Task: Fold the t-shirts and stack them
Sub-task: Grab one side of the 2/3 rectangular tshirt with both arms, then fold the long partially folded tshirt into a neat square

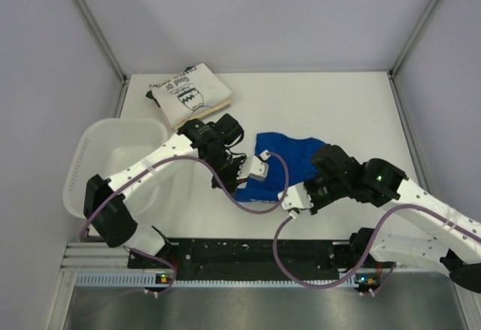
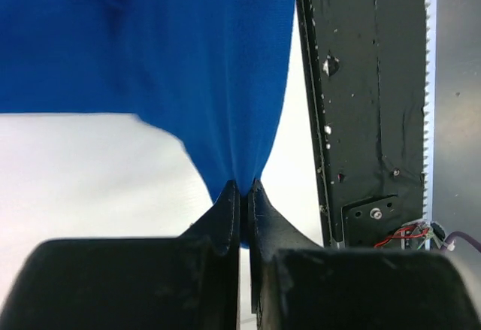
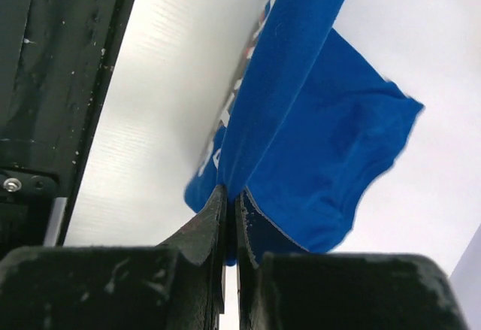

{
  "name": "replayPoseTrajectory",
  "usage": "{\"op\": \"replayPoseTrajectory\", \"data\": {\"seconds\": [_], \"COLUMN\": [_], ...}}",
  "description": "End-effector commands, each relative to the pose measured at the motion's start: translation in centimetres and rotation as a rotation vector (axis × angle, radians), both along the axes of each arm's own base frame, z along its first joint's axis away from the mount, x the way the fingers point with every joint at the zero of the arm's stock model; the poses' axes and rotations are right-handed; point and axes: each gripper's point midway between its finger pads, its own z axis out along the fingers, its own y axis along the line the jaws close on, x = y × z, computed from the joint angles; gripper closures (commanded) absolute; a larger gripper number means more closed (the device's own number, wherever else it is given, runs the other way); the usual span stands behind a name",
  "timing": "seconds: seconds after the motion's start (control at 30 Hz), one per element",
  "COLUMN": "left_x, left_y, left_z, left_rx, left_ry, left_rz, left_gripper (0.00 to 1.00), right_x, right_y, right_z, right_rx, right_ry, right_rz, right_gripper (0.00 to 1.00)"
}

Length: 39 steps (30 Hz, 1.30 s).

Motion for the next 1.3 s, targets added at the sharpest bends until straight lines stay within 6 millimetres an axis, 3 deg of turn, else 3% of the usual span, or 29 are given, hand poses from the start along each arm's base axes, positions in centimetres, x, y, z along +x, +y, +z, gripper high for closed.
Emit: {"op": "replayPoseTrajectory", "data": {"seconds": [0.0, 0.1, 0.27, 0.3, 0.47, 0.6, 0.77, 0.87, 0.97, 1.1, 1.27], "left_x": [-0.4, 3.1, 10.8, 12.7, 19.5, 22.2, 24.7, 25.0, 23.7, 21.3, 17.3], "left_y": [1.6, 0.5, -1.3, -2.0, -3.9, -5.2, -7.3, -8.4, -8.1, -7.4, -7.9], "left_z": [3.5, 3.0, 1.8, 2.4, 1.8, 0.6, 0.2, 1.6, 3.1, 4.5, 6.1], "left_rx": [0.047, 0.074, 0.141, 0.124, 0.109, 0.086, 0.012, -0.035, -0.053, -0.053, -0.059], "left_ry": [0.009, -0.048, -0.115, -0.144, -0.209, -0.244, -0.305, -0.323, -0.317, -0.306, -0.295], "left_rz": [0.085, 0.175, 0.320, 0.350, 0.460, 0.475, 0.491, 0.484, 0.455, 0.405, 0.312], "left_gripper": [1.00, 1.00, 1.00, 1.00, 1.00, 1.00, 1.00, 1.00, 1.00, 1.00, 1.00], "right_x": [-1.7, 0.1, 5.9, 6.7, 12.2, 16.3, 18.6, 18.6, 17.1, 12.0, 6.6], "right_y": [-2.6, -3.8, -5.6, -5.8, -7.5, -9.5, -10.9, -10.9, -10.6, -10.1, -10.7], "right_z": [1.7, 0.3, -0.5, -0.9, -2.4, -3.4, -5.6, -6.3, -5.0, -3.9, -3.4], "right_rx": [-0.037, -0.056, 0.016, 0.022, 0.070, 0.095, 0.077, 0.069, 0.106, 0.082, 0.032], "right_ry": [0.093, 0.151, 0.128, 0.119, 0.112, 0.085, 0.115, 0.142, 0.139, 0.189, 0.235], "right_rz": [-0.112, -0.252, -0.543, -0.574, -0.791, -0.915, -1.020, -1.020, -0.980, -0.814, -0.754], "right_gripper": [1.00, 1.00, 1.00, 1.00, 1.00, 1.00, 1.00, 1.00, 1.00, 1.00, 1.00]}}
